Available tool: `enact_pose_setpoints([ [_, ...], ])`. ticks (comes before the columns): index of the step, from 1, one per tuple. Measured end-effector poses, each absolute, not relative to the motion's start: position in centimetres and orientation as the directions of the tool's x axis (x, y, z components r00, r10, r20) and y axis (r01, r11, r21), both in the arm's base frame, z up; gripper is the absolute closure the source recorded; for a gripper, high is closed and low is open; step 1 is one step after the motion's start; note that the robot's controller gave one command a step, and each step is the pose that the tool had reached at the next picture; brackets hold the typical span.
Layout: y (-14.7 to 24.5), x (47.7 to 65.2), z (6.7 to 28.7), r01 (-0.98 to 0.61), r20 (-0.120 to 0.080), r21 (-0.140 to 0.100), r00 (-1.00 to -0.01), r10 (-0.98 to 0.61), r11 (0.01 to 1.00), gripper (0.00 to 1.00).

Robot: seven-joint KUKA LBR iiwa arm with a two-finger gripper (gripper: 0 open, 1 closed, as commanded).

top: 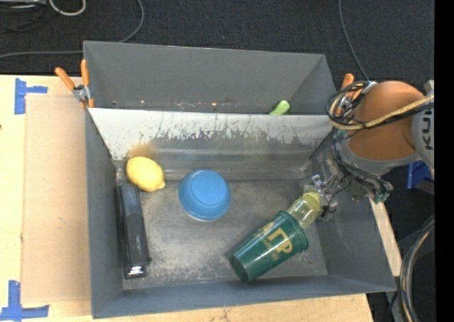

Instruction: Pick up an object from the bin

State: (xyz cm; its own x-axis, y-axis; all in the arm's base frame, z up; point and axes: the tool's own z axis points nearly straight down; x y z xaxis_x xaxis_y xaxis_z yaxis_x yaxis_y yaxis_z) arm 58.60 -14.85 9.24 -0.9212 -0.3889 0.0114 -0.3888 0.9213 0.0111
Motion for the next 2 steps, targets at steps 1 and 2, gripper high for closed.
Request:
enact_pose_setpoints([
  [1,-14.8,58.7,11.8,-0.389,0.009,0.010,-0.921,-0.389,0.921,1.00],
  [2,-14.7,58.6,15.8,-0.388,0.013,0.014,-0.922,-0.388,0.922,1.00],
])
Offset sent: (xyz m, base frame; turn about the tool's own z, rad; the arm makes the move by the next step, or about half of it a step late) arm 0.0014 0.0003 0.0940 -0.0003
